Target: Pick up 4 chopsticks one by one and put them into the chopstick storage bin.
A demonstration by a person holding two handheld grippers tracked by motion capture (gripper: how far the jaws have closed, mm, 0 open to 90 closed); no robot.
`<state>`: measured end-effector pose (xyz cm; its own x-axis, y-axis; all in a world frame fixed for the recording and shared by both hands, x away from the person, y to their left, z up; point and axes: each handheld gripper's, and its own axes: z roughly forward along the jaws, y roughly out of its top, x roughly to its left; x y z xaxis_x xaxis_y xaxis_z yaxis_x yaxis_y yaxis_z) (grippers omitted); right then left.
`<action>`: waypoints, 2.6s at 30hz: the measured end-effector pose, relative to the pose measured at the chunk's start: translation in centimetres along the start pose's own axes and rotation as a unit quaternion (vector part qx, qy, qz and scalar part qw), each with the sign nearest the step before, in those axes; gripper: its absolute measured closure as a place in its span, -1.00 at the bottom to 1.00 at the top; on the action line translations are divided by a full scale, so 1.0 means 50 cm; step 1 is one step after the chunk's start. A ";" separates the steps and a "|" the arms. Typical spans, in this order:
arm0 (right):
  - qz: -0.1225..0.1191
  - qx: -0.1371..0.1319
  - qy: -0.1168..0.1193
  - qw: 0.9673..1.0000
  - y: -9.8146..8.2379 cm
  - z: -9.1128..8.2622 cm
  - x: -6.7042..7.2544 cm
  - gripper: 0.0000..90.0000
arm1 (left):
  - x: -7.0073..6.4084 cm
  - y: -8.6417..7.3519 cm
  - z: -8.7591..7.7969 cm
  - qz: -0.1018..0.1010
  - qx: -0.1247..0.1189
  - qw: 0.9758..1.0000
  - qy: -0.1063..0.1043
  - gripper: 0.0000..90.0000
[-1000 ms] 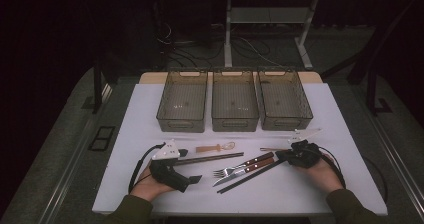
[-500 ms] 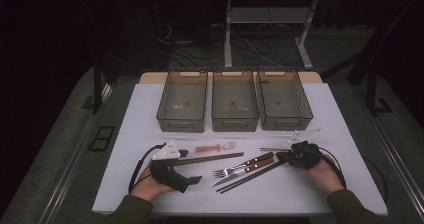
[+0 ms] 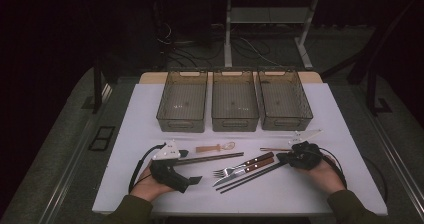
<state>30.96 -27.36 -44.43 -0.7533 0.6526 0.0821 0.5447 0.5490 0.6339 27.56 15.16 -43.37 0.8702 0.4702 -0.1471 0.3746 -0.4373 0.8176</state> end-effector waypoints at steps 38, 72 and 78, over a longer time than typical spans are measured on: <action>0.004 0.009 0.000 1.000 -0.013 -0.019 0.001 1.00 | -0.001 0.000 0.001 0.001 0.003 1.000 -0.003 -1.00; -0.003 0.019 0.008 1.000 -0.030 -0.033 0.022 1.00 | -0.002 -0.001 0.002 0.002 0.006 1.000 -0.005 -1.00; -0.008 0.020 0.009 1.000 -0.032 -0.034 0.025 1.00 | -0.002 -0.001 0.002 0.002 0.006 1.000 -0.005 -1.00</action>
<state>28.52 -28.31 -44.01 -0.7682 0.6342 0.0875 0.5469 0.5790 0.6046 27.49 15.07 -43.44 0.8747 0.4610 -0.1494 0.3749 -0.4483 0.8115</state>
